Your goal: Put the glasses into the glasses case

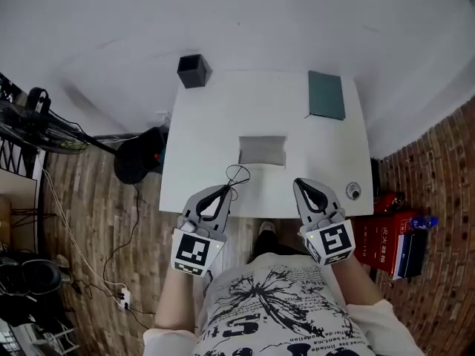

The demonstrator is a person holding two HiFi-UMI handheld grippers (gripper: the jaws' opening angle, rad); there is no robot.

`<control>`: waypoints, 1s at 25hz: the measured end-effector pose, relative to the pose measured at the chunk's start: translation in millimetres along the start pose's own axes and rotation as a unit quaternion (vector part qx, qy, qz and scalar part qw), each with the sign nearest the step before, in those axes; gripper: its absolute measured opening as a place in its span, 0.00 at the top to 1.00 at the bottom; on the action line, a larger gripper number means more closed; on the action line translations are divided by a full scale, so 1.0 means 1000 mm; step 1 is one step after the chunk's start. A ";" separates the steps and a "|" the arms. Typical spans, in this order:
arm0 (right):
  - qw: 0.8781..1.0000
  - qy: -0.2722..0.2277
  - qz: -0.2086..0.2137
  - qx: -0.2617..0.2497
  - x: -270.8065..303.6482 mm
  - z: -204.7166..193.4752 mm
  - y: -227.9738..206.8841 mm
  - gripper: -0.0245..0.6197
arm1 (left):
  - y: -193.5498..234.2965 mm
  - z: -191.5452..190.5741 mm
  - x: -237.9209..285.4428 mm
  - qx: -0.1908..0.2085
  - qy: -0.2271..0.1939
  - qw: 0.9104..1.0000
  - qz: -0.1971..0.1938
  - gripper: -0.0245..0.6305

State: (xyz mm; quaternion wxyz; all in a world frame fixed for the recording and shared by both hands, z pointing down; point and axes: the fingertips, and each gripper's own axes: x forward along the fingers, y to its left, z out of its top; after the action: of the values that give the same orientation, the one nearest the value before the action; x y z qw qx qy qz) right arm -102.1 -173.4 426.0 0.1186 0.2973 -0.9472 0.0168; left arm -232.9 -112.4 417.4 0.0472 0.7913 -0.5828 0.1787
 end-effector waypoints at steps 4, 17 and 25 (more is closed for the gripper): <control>1.000 0.017 -0.010 0.014 0.026 -0.011 -0.034 0.94 | 0.005 -0.003 0.062 0.030 0.033 0.998 -0.050 0.93; 0.998 0.045 -0.038 0.028 0.077 -0.041 -0.099 0.94 | 0.004 -0.065 0.182 0.105 0.152 0.961 -0.207 0.93; 0.995 0.064 -0.067 0.048 0.074 -0.063 -0.127 0.94 | -0.008 -0.110 0.219 0.223 0.231 0.907 -0.272 0.93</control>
State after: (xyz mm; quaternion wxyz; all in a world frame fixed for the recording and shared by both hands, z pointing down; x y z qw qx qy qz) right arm -75.3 -313.0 499.2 0.1655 0.3634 -0.9138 0.0738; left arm -194.7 -276.8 595.2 0.0492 0.8457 -0.2623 0.4622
